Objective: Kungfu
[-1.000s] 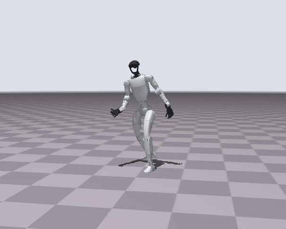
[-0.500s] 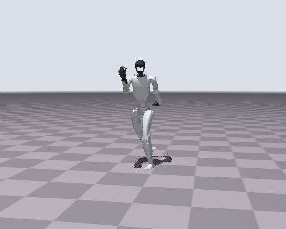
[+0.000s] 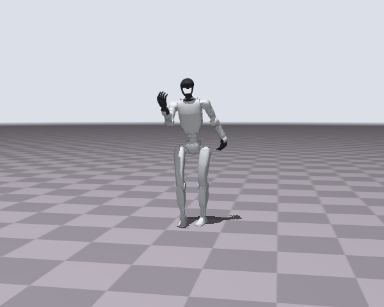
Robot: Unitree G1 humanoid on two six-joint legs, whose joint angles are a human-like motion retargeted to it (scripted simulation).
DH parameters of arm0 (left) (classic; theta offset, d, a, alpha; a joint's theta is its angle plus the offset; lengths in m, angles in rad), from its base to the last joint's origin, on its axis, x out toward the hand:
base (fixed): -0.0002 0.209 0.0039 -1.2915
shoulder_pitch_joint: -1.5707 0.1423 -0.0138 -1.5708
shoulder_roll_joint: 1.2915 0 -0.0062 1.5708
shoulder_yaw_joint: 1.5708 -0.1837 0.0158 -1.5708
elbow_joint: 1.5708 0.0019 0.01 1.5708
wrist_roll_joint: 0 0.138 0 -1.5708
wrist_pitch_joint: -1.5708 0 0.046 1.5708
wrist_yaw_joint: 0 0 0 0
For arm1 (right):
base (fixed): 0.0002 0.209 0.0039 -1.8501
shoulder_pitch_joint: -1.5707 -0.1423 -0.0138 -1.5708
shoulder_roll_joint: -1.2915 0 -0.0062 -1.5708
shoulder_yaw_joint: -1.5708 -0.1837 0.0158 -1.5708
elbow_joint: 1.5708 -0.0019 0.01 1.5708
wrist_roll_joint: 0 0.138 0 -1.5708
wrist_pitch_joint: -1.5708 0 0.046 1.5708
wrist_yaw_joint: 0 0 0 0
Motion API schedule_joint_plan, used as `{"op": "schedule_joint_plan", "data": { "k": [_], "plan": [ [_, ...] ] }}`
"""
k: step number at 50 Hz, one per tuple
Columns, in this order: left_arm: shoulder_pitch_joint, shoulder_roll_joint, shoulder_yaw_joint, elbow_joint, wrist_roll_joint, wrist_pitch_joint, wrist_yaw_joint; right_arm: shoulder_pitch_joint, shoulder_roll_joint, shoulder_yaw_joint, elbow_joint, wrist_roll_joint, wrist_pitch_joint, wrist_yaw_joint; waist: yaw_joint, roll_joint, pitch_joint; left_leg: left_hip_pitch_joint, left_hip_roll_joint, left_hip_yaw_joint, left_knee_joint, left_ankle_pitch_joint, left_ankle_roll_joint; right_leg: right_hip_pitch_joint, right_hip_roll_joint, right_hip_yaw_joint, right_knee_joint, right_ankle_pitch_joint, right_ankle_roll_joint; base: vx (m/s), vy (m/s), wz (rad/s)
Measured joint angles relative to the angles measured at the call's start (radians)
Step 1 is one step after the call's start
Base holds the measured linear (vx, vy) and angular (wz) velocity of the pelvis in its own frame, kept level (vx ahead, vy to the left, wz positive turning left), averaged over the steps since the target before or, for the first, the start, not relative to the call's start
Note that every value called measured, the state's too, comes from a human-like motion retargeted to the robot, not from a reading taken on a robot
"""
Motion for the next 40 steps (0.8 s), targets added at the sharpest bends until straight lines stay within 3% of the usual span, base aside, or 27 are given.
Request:
{"op": "schedule_joint_plan", "data": {
  "k": [4,7,8,10,12,16,20,23,28,34,37,40],
  "plan": [
    [0.024,-0.042,-0.019,0.018,-0.017,0.004,-0.003,0.011,-0.004,0.007,0.002,0.001,0.010,-0.009,-0.036,0.011,0.012,0.097,-0.029,-0.010,-0.016,-0.026,0.030,0.043,-0.024,0.039,-0.171,-0.006,-0.091,0.35,-0.30,0.69],
    [0.047,-0.067,-0.045,0.028,0.002,0.000,-0.022,0.024,-0.013,0.013,0.007,0.007,0.021,-0.011,-0.070,-0.003,0.008,0.163,-0.074,-0.013,0.015,-0.066,0.062,0.140,-0.086,-0.042,-0.266,0.133,-0.112,0.42,-0.24,0.99],
    [0.059,-0.072,-0.052,0.028,0.018,0.000,-0.027,0.035,-0.016,0.011,0.007,0.007,0.023,-0.011,-0.062,-0.002,-0.007,0.171,-0.080,-0.008,0.042,-0.078,0.074,0.166,-0.091,-0.082,-0.263,0.090,-0.142,0.50,-0.35,0.53],
    [0.085,-0.083,-0.076,0.027,0.052,0.012,-0.023,0.070,-0.037,-0.009,0.003,0.007,0.030,-0.005,-0.010,-0.014,-0.051,0.147,-0.115,0.000,0.128,-0.076,0.084,0.191,-0.112,-0.107,-0.253,0.036,-0.144,0.54,-0.42,0.10],
    [0.099,-0.115,-0.084,0.030,0.040,0.020,0.000,0.086,-0.049,-0.024,-0.005,0.004,0.033,-0.001,0.031,-0.022,-0.063,0.112,-0.115,0.079,0.222,0.006,0.061,0.234,-0.120,-0.116,-0.272,0.006,-0.145,0.35,-0.27,0.06],
    [0.120,-0.168,-0.073,0.040,0.017,-0.017,-0.028,0.089,-0.027,-0.024,-0.010,-0.017,0.029,-0.007,-0.006,-0.046,-0.066,0.019,-0.039,0.327,0.453,0.133,-0.068,0.313,-0.153,-0.173,-0.313,-0.029,-0.128,0.32,-0.38,0.61],
    [0.139,-0.177,-0.087,0.050,0.060,-0.012,-0.055,0.090,-0.043,-0.013,0.003,-0.009,0.021,-0.017,0.013,-0.090,-0.075,-0.074,0.047,0.534,0.650,0.108,-0.055,0.368,-0.185,-0.216,-0.333,-0.064,-0.108,0.30,-0.39,0.38],
    [0.152,-0.170,-0.080,0.061,0.070,-0.001,-0.043,0.093,-0.063,-0.031,0.005,-0.022,0.024,-0.006,0.029,-0.088,-0.082,-0.172,0.044,0.479,0.673,0.116,-0.109,0.403,-0.159,-0.262,-0.344,-0.093,-0.107,0.30,-0.39,0.47],
    [0.183,-0.164,-0.043,0.088,0.047,0.019,-0.016,0.092,-0.071,-0.047,0.003,-0.038,0.001,-0.024,0.121,-0.105,-0.069,-0.298,0.105,0.433,0.504,0.111,-0.177,0.453,-0.125,-0.239,-0.349,-0.132,-0.107,0.35,-0.38,-0.26],
    [0.217,-0.161,-0.005,0.134,-0.002,0.049,0.034,0.076,-0.096,-0.062,0.009,-0.032,0.004,-0.016,0.216,-0.074,-0.033,-0.357,0.206,0.366,0.124,0.240,-0.310,0.549,-0.055,-0.228,-0.365,-0.181,-0.092,0.45,-0.33,-0.24],
    [0.230,-0.171,0.020,0.165,-0.044,0.064,0.063,0.069,-0.112,-0.066,0.013,-0.045,0.003,-0.012,0.224,-0.069,-0.015,-0.391,0.227,0.401,-0.012,0.208,-0.316,0.595,-0.057,-0.246,-0.363,-0.210,-0.062,0.51,-0.26,0.09],
    [0.242,-0.174,0.061,0.200,-0.079,0.069,0.086,0.065,-0.102,-0.062,0.018,-0.060,0.003,-0.013,0.245,-0.093,-0.011,-0.407,0.292,0.485,-0.068,0.136,-0.291,0.632,-0.045,-0.233,-0.368,-0.218,-0.071,0.67,-0.52,-0.39]
  ]
}}
